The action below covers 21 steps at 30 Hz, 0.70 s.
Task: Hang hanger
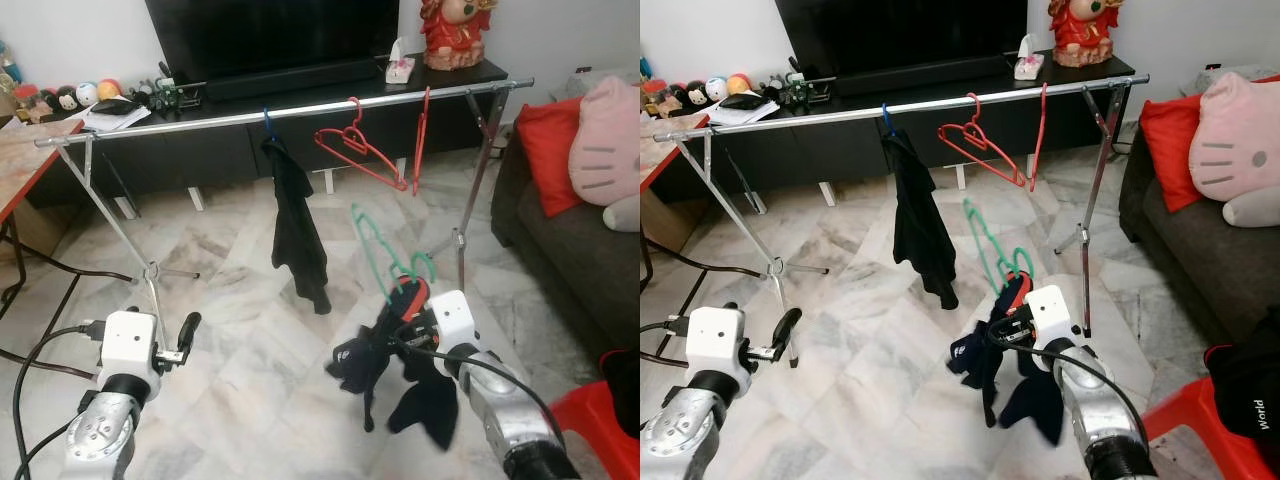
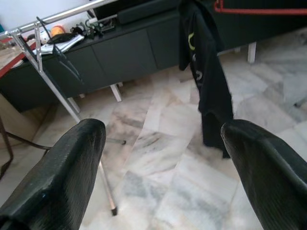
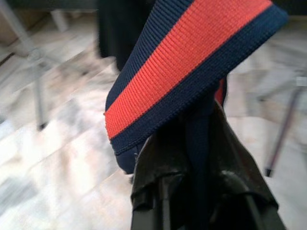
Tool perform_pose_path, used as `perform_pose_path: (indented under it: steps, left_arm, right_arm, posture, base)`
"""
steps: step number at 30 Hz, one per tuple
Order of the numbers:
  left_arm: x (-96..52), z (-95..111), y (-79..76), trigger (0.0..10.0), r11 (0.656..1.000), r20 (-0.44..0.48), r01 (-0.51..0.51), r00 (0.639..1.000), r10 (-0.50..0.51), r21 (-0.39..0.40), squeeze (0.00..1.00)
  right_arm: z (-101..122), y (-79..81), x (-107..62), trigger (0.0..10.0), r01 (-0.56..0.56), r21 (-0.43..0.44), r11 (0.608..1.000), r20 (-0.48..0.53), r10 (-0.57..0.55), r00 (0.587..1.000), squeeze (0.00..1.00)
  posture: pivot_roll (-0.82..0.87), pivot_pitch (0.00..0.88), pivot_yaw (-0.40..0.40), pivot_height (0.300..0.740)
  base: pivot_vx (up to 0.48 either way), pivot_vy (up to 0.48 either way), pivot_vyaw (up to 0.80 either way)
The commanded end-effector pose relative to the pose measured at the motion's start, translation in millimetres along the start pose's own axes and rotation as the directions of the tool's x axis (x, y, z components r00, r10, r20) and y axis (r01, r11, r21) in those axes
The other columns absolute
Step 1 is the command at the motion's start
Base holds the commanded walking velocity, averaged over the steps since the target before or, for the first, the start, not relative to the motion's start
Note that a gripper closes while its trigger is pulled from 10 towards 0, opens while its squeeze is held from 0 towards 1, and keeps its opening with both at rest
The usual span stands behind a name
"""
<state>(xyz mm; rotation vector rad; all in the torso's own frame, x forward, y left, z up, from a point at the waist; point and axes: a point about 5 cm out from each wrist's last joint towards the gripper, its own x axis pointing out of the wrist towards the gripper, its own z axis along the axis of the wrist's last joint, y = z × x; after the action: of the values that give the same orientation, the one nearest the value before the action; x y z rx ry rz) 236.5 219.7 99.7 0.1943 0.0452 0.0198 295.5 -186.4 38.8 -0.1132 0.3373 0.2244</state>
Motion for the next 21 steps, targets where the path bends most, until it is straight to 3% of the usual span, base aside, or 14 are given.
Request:
perform_pose_path:
  steps: [1,7,8,9,14,21]
  left_arm:
    - [-2.9,-5,0.9,10.0,1.0,-0.009,-0.023,1.0,0.023,0.001,0.0]
    - [-7.8,-8,-2.9,10.0,0.998,-0.002,-0.061,0.998,0.061,-0.029,0.0]
    - [-8.2,-8,-5.5,10.0,0.997,0.002,-0.069,0.998,0.069,-0.039,0.0]
    - [-8.1,-8,-7.7,10.0,0.996,0.004,-0.074,0.997,0.075,-0.05,0.0]
    - [-8.8,-8,-10.6,10.0,0.991,0.002,-0.087,0.996,0.087,-0.103,0.0]
    - [-8.5,-6,-13.3,10.0,0.99,0.005,-0.082,0.996,0.083,-0.112,0.0]
  right_arm:
    - [11,-4.1,-2.5,0.0,0.057,0.034,0.998,0.058,-0.058,0.997,0.0]
    - [9,-3.0,-10.1,0.0,0.103,0.084,0.991,0.075,-0.109,0.991,0.0]
    - [10,1.9,-10.0,3.8,0.077,0.083,0.994,0.078,-0.083,0.993,0.0]
    - [14,5.1,-8.5,10.0,0.061,0.074,0.995,0.093,-0.067,0.993,0.0]
    - [21,8.6,-5.5,10.0,0.06,0.083,0.995,0.109,-0.069,0.992,0.0]
    - [26,12.8,-4.7,10.0,0.056,0.08,0.995,0.116,-0.065,0.991,0.0]
  posture:
    - [-0.11,0.0,0.062,0.74]
    - [-0.11,0.0,0.05,0.74]
    - [-0.11,0.0,0.045,0.74]
    - [-0.11,0.0,0.046,0.74]
    - [-0.11,0.0,0.051,0.74]
    - [-0.12,0.0,0.054,0.74]
  base:
    - [0.0,0.0,0.0]
    - [0.0,0.0,0.0]
    - [0.0,0.0,0.0]
    - [0.0,0.0,0.0]
    - [0.0,0.0,0.0]
    - [0.0,0.0,0.0]
